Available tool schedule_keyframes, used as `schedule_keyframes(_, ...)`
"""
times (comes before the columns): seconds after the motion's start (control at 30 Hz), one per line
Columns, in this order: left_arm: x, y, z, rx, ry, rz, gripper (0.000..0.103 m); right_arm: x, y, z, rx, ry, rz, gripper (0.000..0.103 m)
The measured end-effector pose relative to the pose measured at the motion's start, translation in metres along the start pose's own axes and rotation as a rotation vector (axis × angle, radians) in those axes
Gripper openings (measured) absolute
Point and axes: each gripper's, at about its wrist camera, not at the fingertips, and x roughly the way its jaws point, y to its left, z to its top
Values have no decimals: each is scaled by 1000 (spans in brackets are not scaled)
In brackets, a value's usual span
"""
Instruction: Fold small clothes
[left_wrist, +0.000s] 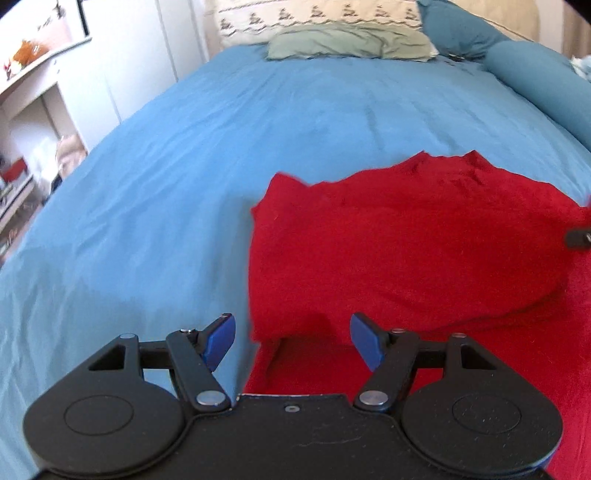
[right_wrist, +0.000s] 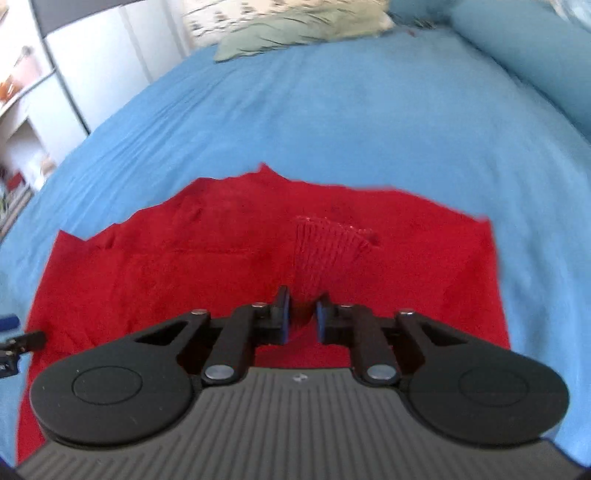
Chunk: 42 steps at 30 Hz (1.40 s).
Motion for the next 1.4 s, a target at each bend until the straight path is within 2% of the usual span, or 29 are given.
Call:
schedule_keyframes(0.03, 1, 2, -2, -12, 9, -5, 74, -1, -8, -4, 34, 12, 14, 68)
schedule_keyframes(0.07, 0, 4, -7, -17, 15, -9, 74, -3, -16, -10, 66, 20, 30, 88)
schedule_keyframes(0.13, 0, 5, -13, -8, 20, -4, 74, -12, -23, -17, 100, 3, 42, 97)
schedule_keyframes(0.23, -3, 8, -22, 8, 20, 9, 74, -17, -30, -25, 158, -8, 77, 97)
schedule_keyframes(0.3, 1, 9, -23, 12, 17, 23, 74, -15, -31, -27, 196, -18, 43, 94)
schedule_keyframes(0.33, 3, 10, -22, 14, 14, 36, 74, -14, -31, -27, 217, -29, 24, 85)
schedule_keyframes(0.37, 4, 10, -22, 15, 11, 47, 74, -14, -31, -27, 236, -39, 3, 64)
schedule_keyframes(0.4, 7, 11, -22, 19, 8, 58, 74, -12, -32, -25, 246, -43, -25, 49)
schedule_keyframes(0.43, 10, 10, -21, 22, 5, 74, 74, -6, -30, -20, 242, -35, -50, 19)
schedule_keyframes(0.5, 15, 11, -20, 19, -1, 92, 74, -7, -27, -13, 216, -32, -83, 20)
schedule_keyframes(0.6, 19, 13, -19, -4, -5, 111, 73, -26, -20, 3, 127, -105, -119, 20)
schedule_keyframes(0.7, 21, 17, -18, -44, 2, 114, 72, -46, -27, 14, 84, -169, -201, 20)
schedule_keyframes(0.77, 22, 21, -21, -75, 19, 102, 72, -43, -41, 13, 91, -149, -237, 20)
schedule_keyframes(0.97, 16, 27, -32, -89, 43, 109, 72, -15, -66, -20, 80, -32, -256, 22)
schedule_keyframes(1.0, 12, 27, -33, -80, 45, 112, 72, -17, -70, -22, 87, -33, -258, 24)
schedule_keyframes(1.03, 7, 26, -34, -67, 49, 113, 72, -23, -71, -24, 93, -44, -257, 38)
schedule_keyframes(1.07, 2, 25, -33, -49, 47, 112, 72, -29, -71, -25, 95, -48, -265, 67)
schedule_keyframes(1.13, -13, 18, -31, 4, 12, 103, 74, -47, -64, -27, 69, -93, -301, 99)
schedule_keyframes(1.17, -19, 14, -29, 20, -7, 87, 74, -58, -58, -29, 33, -148, -285, 103)
schedule_keyframes(1.2, -25, 9, -25, 29, -26, 62, 75, -66, -52, -32, 0, -181, -254, 103)
schedule_keyframes(1.23, -28, 5, -22, 31, -37, 41, 75, -66, -46, -31, -28, -187, -224, 103)
schedule_keyframes(1.3, -28, -3, -14, 31, -50, -2, 75, -56, -38, -26, -70, -166, -172, 103)
schedule_keyframes(1.4, -18, -21, -4, 45, -64, -47, 75, -33, -36, -26, -62, -128, -120, 103)
